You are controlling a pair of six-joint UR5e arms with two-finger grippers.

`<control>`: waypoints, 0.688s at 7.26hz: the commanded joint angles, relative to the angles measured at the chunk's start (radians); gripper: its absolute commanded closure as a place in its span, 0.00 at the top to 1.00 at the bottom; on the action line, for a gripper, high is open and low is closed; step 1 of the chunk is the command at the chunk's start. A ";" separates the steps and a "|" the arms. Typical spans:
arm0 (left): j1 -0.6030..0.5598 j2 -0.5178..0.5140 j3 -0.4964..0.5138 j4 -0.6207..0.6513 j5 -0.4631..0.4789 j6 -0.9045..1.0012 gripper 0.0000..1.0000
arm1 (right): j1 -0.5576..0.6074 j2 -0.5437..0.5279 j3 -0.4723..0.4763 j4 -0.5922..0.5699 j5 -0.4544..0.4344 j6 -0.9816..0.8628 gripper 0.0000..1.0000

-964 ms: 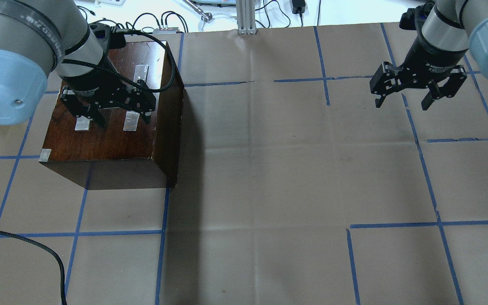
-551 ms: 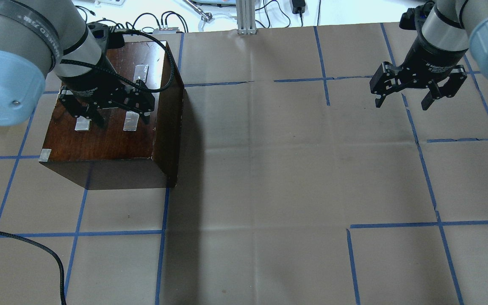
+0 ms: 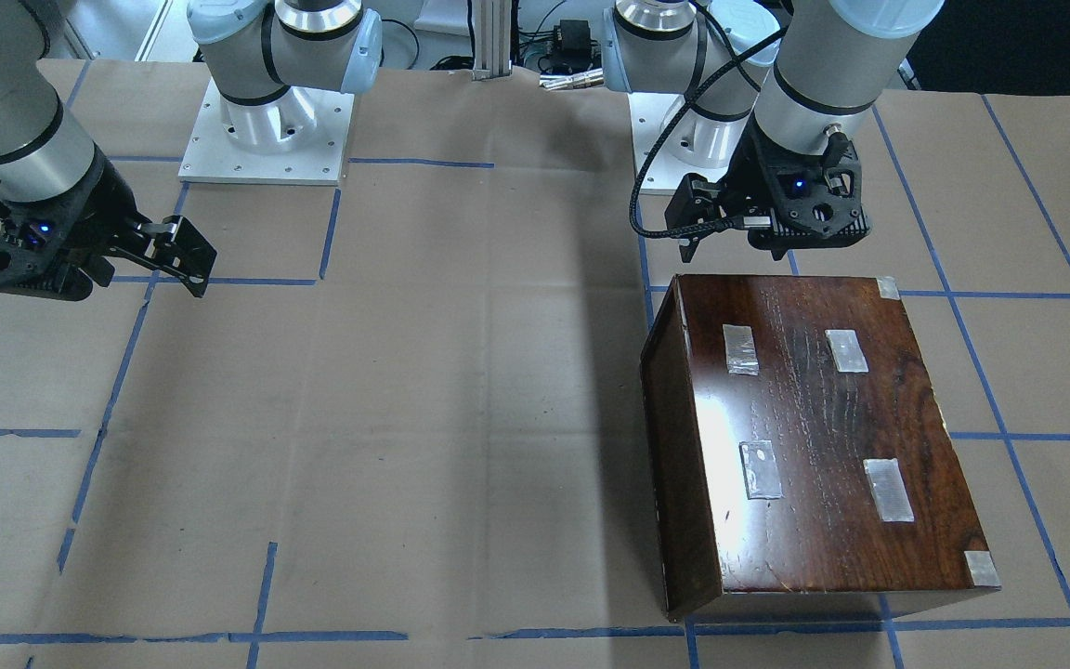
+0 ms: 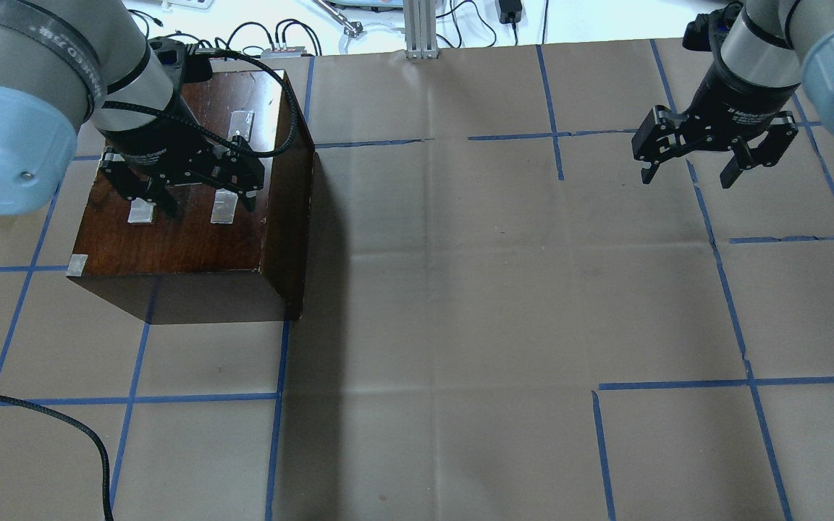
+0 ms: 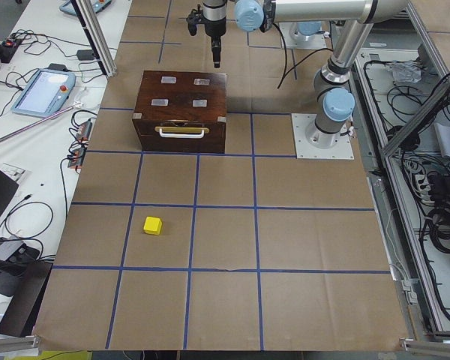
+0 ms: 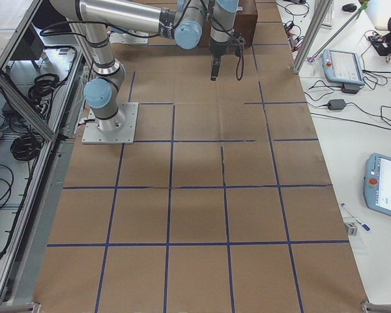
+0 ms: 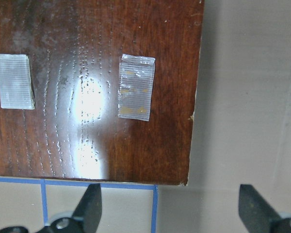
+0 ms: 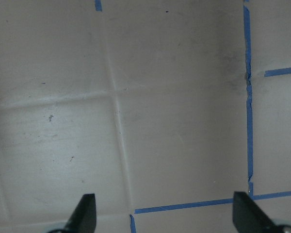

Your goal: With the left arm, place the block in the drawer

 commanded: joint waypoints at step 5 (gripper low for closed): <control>0.000 0.000 -0.002 0.001 -0.011 0.003 0.99 | 0.000 0.000 -0.001 0.000 0.000 0.000 1.00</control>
